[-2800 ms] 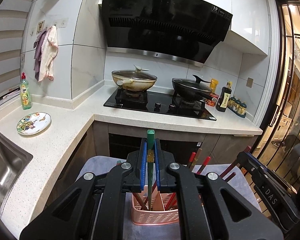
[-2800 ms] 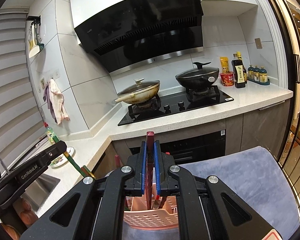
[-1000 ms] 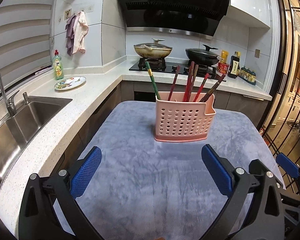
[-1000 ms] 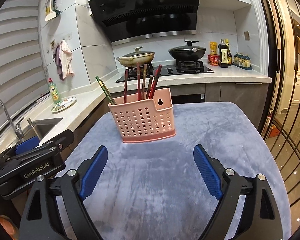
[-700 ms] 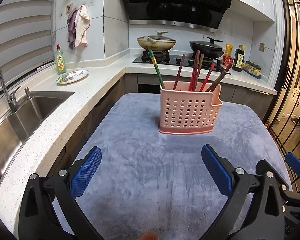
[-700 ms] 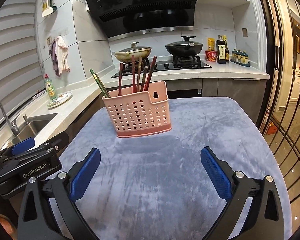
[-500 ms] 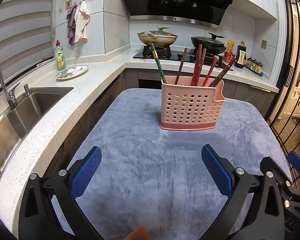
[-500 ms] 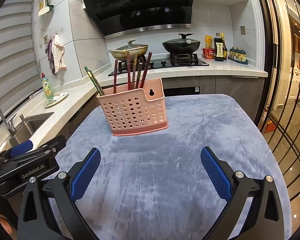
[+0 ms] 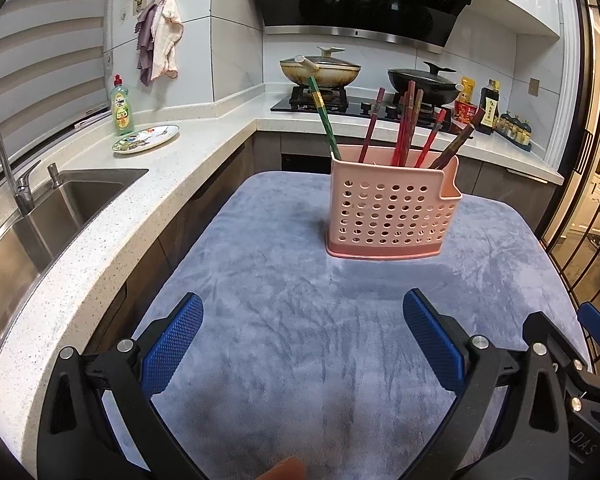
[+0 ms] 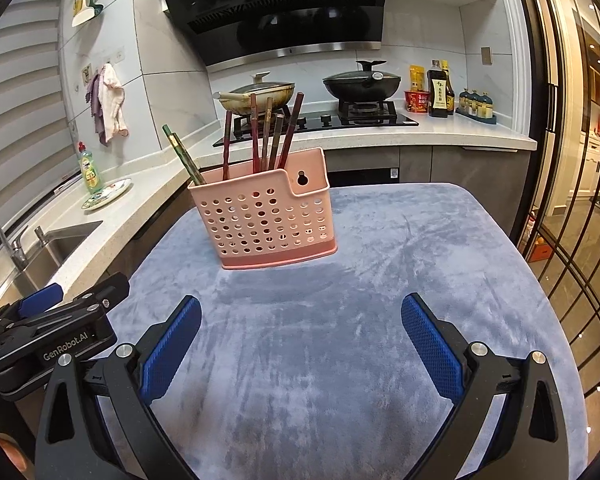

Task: Organize utensils

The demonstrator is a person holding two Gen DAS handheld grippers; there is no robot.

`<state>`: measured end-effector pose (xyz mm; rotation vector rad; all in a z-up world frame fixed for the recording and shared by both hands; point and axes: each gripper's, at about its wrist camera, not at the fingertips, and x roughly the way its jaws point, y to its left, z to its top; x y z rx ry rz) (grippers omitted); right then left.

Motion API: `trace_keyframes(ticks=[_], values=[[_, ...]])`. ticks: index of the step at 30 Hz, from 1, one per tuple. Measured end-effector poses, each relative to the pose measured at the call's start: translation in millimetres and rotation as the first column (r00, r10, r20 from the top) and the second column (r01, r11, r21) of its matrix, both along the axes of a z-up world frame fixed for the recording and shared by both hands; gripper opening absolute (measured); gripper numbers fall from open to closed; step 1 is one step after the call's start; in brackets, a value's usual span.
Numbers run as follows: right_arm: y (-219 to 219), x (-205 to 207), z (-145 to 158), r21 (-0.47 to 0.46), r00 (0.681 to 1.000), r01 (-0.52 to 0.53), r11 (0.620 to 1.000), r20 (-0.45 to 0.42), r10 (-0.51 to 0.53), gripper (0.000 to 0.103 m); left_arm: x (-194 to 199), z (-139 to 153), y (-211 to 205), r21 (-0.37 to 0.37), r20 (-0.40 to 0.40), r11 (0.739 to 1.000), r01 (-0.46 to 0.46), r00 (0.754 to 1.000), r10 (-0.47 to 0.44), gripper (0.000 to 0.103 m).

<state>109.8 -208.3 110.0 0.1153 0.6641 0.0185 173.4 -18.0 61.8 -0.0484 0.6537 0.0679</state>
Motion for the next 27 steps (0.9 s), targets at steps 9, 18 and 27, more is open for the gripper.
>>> trace_keyframes(ticks=[9,18,27], values=[[3.0,6.6,2.5,0.003,1.000,0.002,1.000,-0.005,-0.002,0.097,1.2,4.0,-0.1,0.012,0.010,1.000,-0.002,1.000,0.002,0.096],[4.9,13.3,8.3,0.002,1.000,-0.003,1.000,0.004,0.003,0.097,6.2,9.5,0.8,0.014,0.020,1.000,-0.012,1.000,0.011,0.096],[5.3,13.9,8.1,0.003,1.000,-0.002,1.000,0.004,0.002,0.097,6.8,9.5,0.3,0.021,0.022,1.000,-0.009,1.000,0.009,0.096]])
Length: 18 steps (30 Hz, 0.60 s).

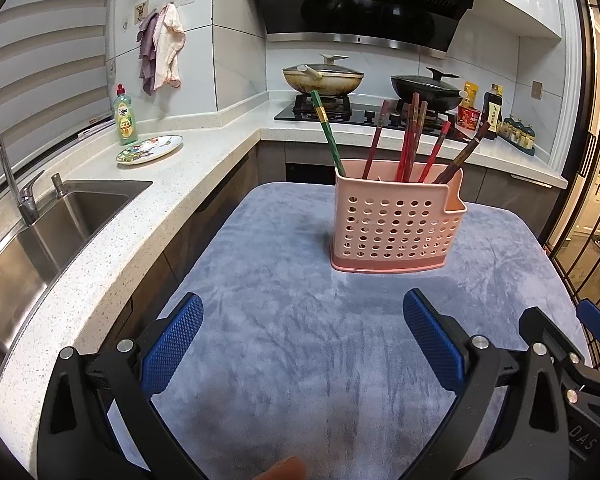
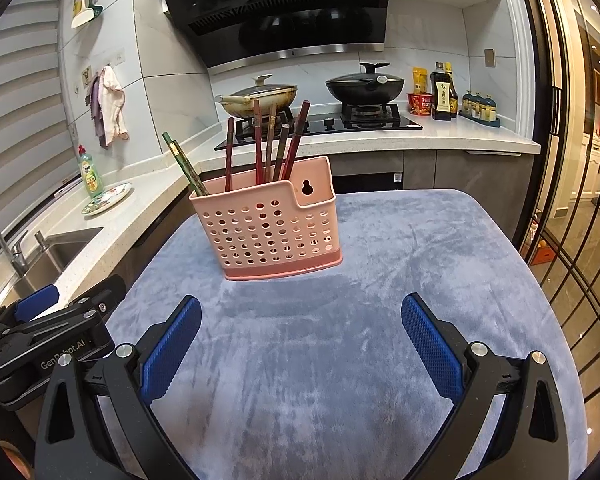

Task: Organize utensils

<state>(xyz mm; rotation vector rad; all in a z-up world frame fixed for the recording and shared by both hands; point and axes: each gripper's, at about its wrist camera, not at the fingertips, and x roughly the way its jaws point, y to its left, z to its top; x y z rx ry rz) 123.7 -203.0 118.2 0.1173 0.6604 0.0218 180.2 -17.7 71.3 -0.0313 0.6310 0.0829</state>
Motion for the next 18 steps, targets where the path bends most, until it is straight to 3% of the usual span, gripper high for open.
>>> trace_keyframes(ticks=[18], values=[[2.5,2.6,1.4,0.000,1.000,-0.004,1.000,0.007,0.004,0.097,2.0,4.1,-2.7,0.007,0.008,1.000,0.003,1.000,-0.003,0.096]])
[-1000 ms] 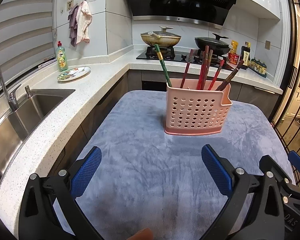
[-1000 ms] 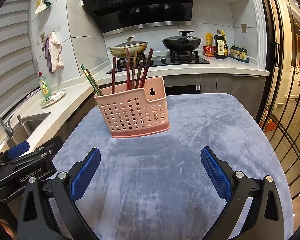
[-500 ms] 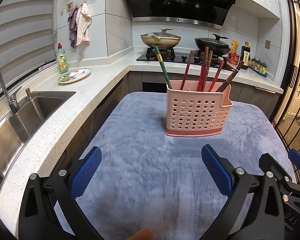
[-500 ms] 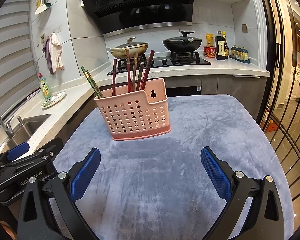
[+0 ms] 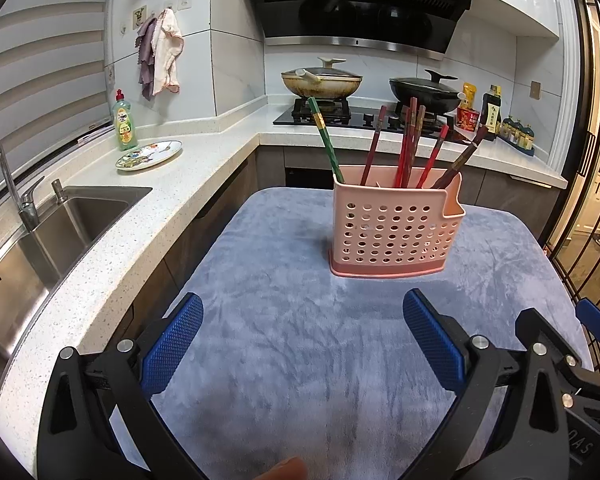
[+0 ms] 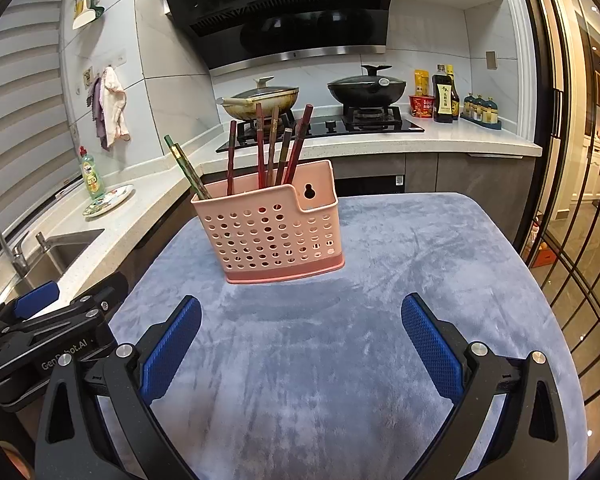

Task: Organize utensils

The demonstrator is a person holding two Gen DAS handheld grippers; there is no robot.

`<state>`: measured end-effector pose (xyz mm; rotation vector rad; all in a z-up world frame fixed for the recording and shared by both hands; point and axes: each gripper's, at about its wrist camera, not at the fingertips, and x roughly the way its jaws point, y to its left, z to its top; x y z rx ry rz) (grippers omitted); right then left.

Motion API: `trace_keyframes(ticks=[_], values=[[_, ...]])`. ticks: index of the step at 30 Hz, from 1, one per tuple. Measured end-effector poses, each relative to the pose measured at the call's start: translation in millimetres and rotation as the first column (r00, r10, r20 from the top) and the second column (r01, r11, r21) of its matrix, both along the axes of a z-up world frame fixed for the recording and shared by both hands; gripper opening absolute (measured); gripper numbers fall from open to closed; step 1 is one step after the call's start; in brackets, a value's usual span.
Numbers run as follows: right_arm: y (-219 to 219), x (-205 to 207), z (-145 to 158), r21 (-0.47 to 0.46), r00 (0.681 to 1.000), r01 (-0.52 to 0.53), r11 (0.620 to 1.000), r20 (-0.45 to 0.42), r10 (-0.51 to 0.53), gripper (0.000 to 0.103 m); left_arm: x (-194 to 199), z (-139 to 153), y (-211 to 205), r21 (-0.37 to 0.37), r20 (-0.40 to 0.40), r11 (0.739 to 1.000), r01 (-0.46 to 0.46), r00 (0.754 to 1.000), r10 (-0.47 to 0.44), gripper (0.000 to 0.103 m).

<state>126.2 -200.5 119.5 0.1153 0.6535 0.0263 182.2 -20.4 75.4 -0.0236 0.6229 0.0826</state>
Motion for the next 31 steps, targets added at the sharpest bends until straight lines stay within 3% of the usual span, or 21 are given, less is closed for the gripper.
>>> trace_keyframes(ticks=[31], values=[[-2.7,6.8,-0.1,0.006,1.000,0.002,1.000,-0.007,-0.002,0.097,11.2,2.6,0.2,-0.029,-0.001,0.999,0.025,1.000,-0.025,0.096]])
